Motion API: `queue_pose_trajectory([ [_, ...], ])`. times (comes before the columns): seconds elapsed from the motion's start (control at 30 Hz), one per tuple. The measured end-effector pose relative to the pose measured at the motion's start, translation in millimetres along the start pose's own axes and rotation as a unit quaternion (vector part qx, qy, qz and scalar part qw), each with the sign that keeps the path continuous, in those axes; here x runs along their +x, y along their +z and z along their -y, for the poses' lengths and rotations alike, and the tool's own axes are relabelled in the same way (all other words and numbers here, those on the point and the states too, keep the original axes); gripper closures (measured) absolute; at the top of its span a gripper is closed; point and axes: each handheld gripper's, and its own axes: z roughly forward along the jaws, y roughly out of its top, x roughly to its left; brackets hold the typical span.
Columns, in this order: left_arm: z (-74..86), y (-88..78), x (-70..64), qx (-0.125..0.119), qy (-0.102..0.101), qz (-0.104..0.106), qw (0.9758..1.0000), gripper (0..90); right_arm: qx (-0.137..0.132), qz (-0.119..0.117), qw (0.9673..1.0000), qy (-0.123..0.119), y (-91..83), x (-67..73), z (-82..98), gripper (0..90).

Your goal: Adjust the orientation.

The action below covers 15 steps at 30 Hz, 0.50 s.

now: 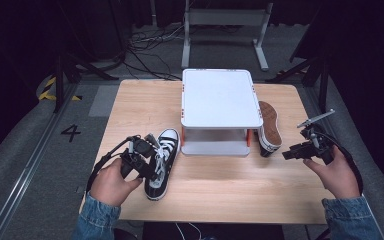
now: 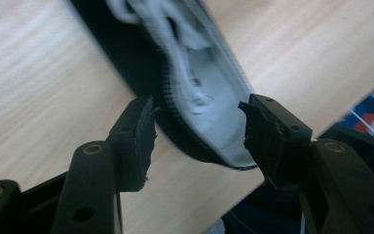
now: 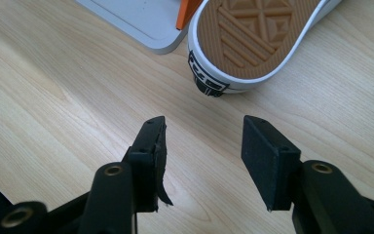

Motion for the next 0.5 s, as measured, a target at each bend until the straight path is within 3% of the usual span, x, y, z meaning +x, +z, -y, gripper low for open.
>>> queue_pose_trajectory([
  [0.17,-4.1,8.1,-13.0,0.016,0.018,0.016,0.9996,50.6,-0.002,-0.003,1.0,-0.004,0.2,1.2,-1.9,51.7],
  [0.23,-5.2,10.7,-15.2,0.024,0.03,0.015,0.9991,71.5,-0.002,-0.004,1.0,-0.004,0.3,0.6,-1.9,51.8],
  [0.33,-8.7,16.1,-20.9,0.034,0.054,0.007,0.998,84.3,0.001,-0.003,1.0,-0.004,1.1,0.7,-1.7,51.7],
  [0.37,-8.7,16.1,-20.9,0.034,0.054,0.007,0.998,84.8,0.001,-0.003,1.0,-0.004,1.1,0.7,-1.7,51.7],
  [0.4,-8.8,15.5,-23.5,0.032,0.059,-0.001,0.9978,84.8,0.001,-0.004,1.0,-0.004,1.1,0.7,-1.7,51.7],
  [0.43,-8.5,14.2,-22.9,0.029,0.051,-0.038,0.9975,68.6,0.0,-0.003,1.0,-0.002,1.1,1.0,-1.1,51.5],
  [0.5,-7.8,13.5,-17.4,0.036,0.036,-0.051,0.9974,48.3,0.0,-0.003,1.0,-0.002,0.7,0.7,-0.3,51.5],
])
